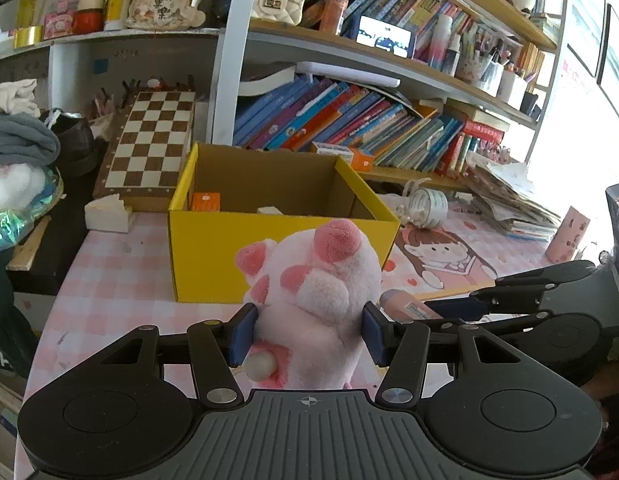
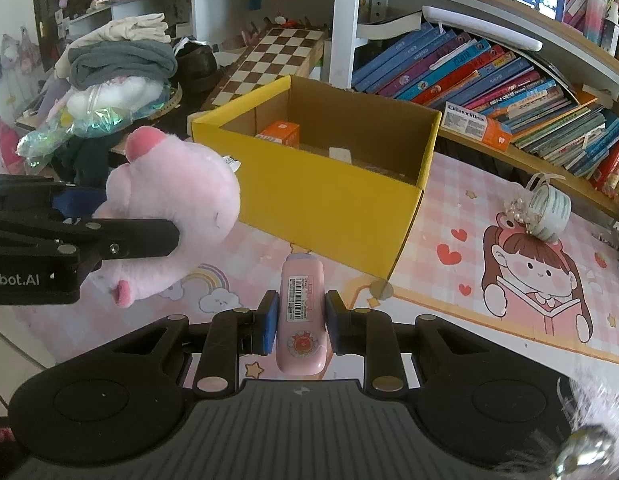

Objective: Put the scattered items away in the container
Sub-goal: 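Lift and carry the pink pig and pink stick in both tools over the yellow box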

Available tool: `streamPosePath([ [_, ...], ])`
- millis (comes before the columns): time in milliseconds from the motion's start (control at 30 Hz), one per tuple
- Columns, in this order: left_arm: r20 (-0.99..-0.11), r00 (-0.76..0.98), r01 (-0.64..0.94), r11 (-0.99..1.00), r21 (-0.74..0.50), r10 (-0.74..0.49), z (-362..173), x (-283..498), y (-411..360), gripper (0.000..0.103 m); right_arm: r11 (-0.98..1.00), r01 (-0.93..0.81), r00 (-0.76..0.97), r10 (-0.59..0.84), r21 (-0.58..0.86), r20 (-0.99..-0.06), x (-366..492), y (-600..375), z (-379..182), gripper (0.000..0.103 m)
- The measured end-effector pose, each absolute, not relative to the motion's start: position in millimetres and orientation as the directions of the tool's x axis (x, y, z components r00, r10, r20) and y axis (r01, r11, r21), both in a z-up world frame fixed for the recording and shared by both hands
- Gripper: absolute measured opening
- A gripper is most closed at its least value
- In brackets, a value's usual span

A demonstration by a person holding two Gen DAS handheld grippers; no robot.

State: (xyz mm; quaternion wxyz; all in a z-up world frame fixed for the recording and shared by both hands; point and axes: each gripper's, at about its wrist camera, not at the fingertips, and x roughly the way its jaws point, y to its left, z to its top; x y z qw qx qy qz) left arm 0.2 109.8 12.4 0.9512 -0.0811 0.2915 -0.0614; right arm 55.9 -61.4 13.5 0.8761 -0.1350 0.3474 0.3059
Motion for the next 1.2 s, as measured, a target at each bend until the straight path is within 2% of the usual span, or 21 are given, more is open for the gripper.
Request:
streamPosePath([
  [333,-0.478,0.867,0.074,0.985,-0.156,-0.141,38.0,29.0,115.3,0.054,0.781,-0.625,0.623,0.489,-0.013,-0.610,76.2,-62.7,45.7,0.023],
  [667,-0.403,0.909,0.064,0.992,-0.111,-0.104,66.8,77.4,124.6,0.054,0.771,-0.636,0.659,0.515,-0.040,-0.548,135.9,-41.1,72.6,0.023],
  [900,-0.419,0.905,0.038,0.994,-0.100,-0.077,63.2,122.5,131.1,0.054,0.742,-0.669,0.625,0.534,-0.038,-0.569,177.1,-20.3,68.7,0.023],
  [1200,-0.505,0.861,-0.004,0.993,-0.119,-0.057,31.9,165.8,142.9,0.054,0.725,-0.688,0.571,0.513,-0.032,-0.642,217.3,0.8,39.4,0.023],
])
